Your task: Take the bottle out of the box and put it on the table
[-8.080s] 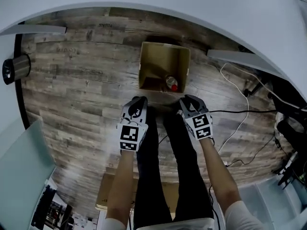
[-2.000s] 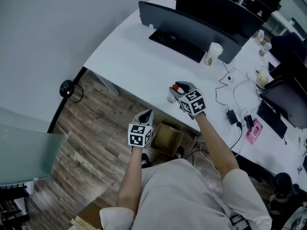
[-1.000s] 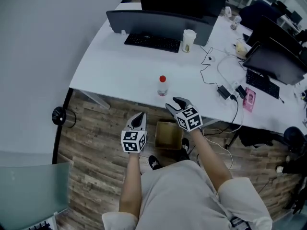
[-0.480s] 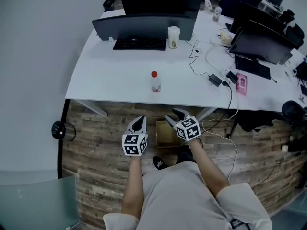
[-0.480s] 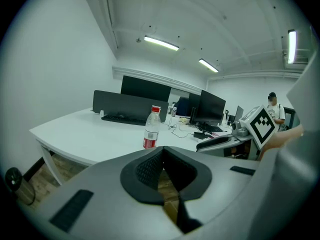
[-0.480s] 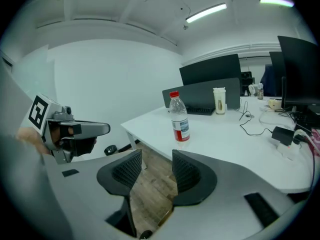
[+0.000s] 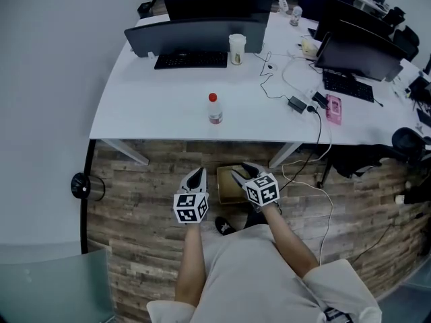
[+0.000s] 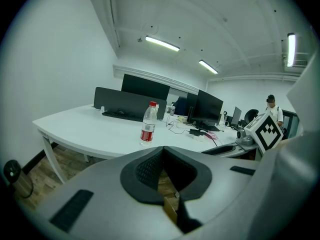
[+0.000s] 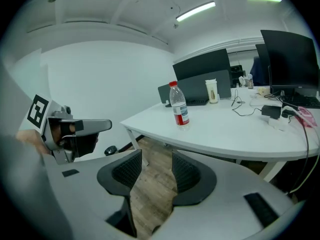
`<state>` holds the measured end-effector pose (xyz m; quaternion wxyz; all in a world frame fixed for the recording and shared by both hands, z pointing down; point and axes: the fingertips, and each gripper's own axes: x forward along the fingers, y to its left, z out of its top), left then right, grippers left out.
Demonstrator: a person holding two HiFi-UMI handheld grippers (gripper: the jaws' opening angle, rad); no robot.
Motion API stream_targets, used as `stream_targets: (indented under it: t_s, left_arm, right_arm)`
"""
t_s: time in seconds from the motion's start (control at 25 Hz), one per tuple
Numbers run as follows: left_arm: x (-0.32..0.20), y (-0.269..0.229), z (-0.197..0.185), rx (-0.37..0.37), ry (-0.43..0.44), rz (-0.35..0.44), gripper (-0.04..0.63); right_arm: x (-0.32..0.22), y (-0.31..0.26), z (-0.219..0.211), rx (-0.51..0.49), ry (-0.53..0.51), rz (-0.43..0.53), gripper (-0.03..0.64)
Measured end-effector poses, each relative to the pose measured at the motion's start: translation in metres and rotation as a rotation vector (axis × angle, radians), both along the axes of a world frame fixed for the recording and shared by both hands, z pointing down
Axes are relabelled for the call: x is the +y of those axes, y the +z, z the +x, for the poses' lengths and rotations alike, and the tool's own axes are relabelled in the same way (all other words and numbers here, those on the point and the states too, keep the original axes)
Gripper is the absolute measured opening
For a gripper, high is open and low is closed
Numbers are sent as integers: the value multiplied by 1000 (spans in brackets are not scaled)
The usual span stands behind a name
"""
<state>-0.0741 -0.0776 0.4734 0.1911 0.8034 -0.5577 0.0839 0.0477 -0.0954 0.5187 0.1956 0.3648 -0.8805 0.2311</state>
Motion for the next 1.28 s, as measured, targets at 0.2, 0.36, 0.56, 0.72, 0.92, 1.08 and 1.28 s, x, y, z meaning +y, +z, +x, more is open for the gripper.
stream_targets:
  t_s: [0.2, 0.36, 0.56, 0.72, 0.92, 1.08, 1.28]
  left_arm:
    - [11, 8, 1, 2, 4, -1, 15]
    - [21, 17, -1, -12, 6, -9, 15]
    - [32, 31, -5, 1, -1, -28, 14]
    - [37, 33, -8, -7, -10, -31, 14]
    - [41, 36, -9, -12, -13, -29, 14]
    - [44, 37, -8, -3, -23, -28, 15]
    - [53, 42, 4, 21, -21, -28, 15]
  right_arm:
    - [16, 10, 2, -16, 21, -10, 217]
    - [29, 20, 3, -24, 36, -9, 204]
    - [36, 29, 0, 2, 23, 1, 177]
    - [38, 29, -3, 19, 14, 14, 148]
    - [39, 25, 1, 26, 25, 39, 96]
    - [40, 22, 10, 23, 44, 48, 72]
    - [46, 22, 23, 23, 52, 49, 48]
